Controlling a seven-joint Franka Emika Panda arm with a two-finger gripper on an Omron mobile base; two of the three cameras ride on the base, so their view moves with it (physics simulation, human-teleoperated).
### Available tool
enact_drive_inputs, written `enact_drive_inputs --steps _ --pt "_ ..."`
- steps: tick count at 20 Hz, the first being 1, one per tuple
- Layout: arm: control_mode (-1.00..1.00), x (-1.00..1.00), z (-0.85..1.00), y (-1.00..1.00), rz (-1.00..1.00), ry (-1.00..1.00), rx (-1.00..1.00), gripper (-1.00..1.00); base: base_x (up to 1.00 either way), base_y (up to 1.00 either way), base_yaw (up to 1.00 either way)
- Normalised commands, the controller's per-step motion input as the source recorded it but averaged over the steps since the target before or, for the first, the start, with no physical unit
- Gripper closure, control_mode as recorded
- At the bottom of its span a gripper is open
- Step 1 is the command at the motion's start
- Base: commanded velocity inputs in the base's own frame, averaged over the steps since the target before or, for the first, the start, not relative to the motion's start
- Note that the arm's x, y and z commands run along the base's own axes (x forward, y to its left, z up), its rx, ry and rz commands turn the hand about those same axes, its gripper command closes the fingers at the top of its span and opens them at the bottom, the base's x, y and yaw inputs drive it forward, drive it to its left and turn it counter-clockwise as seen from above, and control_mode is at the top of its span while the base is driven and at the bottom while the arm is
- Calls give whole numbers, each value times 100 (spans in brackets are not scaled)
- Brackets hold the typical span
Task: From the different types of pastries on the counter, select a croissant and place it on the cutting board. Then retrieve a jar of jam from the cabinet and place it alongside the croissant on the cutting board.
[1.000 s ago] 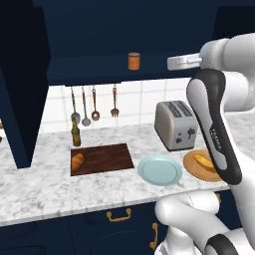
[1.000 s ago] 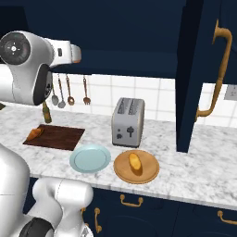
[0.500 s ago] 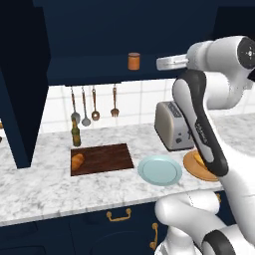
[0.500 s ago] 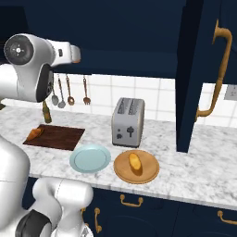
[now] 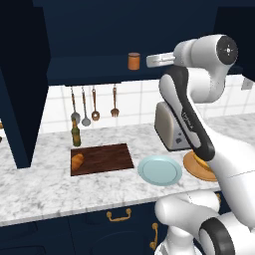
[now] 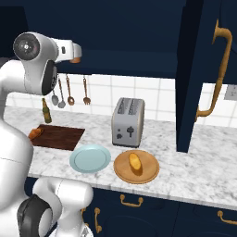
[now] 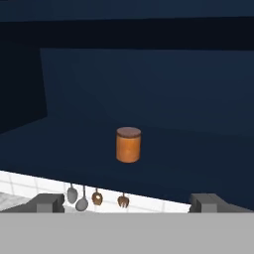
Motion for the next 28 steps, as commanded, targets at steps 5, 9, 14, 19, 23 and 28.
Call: enact_drive_inputs --steps 5,9,14,19,23,28 --pt "-100 47 -25 1 0 0 0 -100 0 0 0" --pt "-100 38 -24 2 0 0 0 -100 0 0 0" --pt "-100 39 -18 7 0 0 0 -100 0 0 0" --pt "-100 41 -16 7 0 0 0 -100 0 0 0" --pt "-100 44 -16 6 0 0 0 -100 0 0 0" --pt "-100 43 -7 3 0 0 0 -100 0 0 0"
